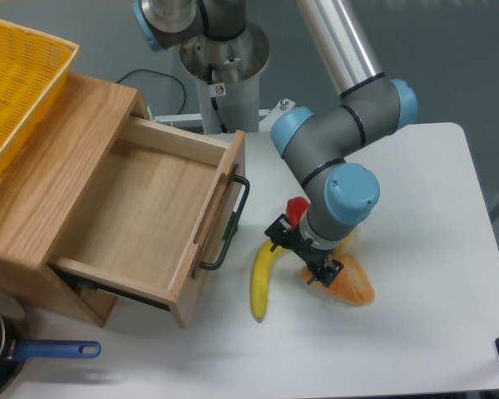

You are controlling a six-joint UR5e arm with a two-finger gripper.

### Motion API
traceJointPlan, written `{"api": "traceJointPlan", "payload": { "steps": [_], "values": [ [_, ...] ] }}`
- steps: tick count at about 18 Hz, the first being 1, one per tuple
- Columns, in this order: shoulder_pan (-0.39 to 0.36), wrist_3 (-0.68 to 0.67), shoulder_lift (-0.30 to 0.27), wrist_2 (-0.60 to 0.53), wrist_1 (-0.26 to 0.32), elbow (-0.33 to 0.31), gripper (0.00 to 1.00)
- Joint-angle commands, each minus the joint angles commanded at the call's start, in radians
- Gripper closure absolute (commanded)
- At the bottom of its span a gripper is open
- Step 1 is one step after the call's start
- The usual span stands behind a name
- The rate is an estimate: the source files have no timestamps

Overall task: Pick up the banana
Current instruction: 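Lower the gripper onto the banana's stem end and close it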

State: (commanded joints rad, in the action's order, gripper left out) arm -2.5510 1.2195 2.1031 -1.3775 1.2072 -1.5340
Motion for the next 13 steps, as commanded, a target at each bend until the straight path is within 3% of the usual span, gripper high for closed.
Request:
{"api": "traceJointPlan", "payload": {
  "steps": [13],
  "values": [
    [0.04,-0.003,0.038,-0.003,-0.029,-0.006,0.0]
  ]
}}
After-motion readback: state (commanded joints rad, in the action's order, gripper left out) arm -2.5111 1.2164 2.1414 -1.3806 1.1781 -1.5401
